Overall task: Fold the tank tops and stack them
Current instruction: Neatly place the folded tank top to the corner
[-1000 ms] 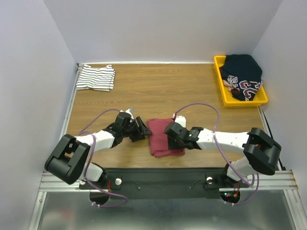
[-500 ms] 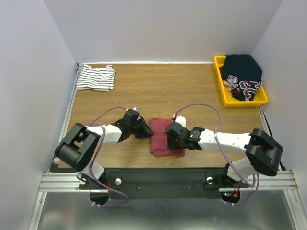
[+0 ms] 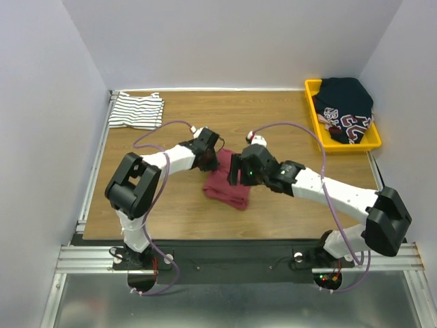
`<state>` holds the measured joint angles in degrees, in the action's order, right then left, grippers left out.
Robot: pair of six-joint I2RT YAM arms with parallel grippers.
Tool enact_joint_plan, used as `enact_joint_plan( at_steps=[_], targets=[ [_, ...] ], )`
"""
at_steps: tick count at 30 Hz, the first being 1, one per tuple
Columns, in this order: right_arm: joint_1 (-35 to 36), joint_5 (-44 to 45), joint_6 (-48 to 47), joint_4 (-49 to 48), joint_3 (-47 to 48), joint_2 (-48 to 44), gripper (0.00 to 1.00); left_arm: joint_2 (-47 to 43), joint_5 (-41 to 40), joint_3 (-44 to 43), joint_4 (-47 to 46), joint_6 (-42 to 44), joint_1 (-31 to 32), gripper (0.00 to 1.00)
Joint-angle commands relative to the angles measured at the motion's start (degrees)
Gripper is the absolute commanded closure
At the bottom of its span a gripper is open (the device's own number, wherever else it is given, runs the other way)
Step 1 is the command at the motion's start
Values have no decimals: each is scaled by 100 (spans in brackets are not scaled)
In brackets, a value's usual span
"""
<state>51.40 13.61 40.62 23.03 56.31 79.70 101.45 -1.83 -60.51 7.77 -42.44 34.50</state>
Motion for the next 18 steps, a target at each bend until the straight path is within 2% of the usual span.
enact_joint_plan(
  at_steps=[1, 5, 8, 9, 12, 18],
  targets=[
    [-340, -375, -520, -193, 608, -105, 21, 733, -1539, -1338, 1261, 858, -118, 100],
    [-552, -631, -731, -176, 1074, 142, 21, 1490, -1917, -2384, 1622, 1289, -444, 100],
    [-639, -780, -854, -141, 1250, 361, 21, 2252, -2496, -3561, 2174, 1501, -680, 100],
    [-648, -833, -880, -141, 1329, 414, 21, 2448, -2837, -4252, 2507, 1614, -742, 100],
    [-692, -965, -951, -149, 1408, 590, 22, 3143, -3331, -5580, 2983, 1834, -1006, 100],
    [-736, -1176, -1065, -149, 1505, 784, 23, 3935, -3728, -7183, 3345, 2423, -1551, 100]
  ],
)
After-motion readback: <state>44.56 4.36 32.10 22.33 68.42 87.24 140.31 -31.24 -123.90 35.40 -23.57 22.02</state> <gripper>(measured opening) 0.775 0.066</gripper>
